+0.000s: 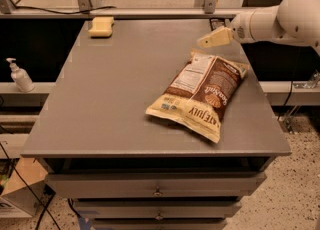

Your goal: Move rxbar chocolate near sponge

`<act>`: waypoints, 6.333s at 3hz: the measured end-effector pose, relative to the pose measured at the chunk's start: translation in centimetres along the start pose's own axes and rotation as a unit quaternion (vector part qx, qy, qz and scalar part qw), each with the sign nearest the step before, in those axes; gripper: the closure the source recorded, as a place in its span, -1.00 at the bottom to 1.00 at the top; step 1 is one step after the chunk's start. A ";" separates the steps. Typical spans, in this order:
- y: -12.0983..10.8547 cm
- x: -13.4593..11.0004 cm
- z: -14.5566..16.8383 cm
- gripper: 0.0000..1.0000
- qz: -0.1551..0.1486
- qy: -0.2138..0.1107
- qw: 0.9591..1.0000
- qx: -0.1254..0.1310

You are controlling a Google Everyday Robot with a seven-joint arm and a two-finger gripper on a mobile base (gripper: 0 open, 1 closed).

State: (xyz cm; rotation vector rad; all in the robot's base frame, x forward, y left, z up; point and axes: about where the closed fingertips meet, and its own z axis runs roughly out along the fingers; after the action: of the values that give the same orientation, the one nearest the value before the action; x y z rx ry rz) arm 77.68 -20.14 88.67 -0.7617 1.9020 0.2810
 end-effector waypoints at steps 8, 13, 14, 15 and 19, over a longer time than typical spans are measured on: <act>-6.3 2.4 9.5 0.74 0.139 -0.019 0.990 0.025; -6.3 2.3 9.4 1.00 0.138 -0.019 0.990 0.025; -6.3 2.3 9.4 1.00 0.138 -0.019 0.990 0.024; -6.3 2.3 9.4 1.00 0.138 -0.019 0.990 0.024; -5.4 1.9 9.9 -0.76 0.136 -0.021 0.990 0.009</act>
Offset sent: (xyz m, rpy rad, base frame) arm 0.0899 -0.0142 -0.0351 0.2439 0.0230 -0.1585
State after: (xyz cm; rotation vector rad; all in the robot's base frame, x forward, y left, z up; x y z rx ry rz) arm 87.71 -20.01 83.26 -0.4799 1.9655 0.4450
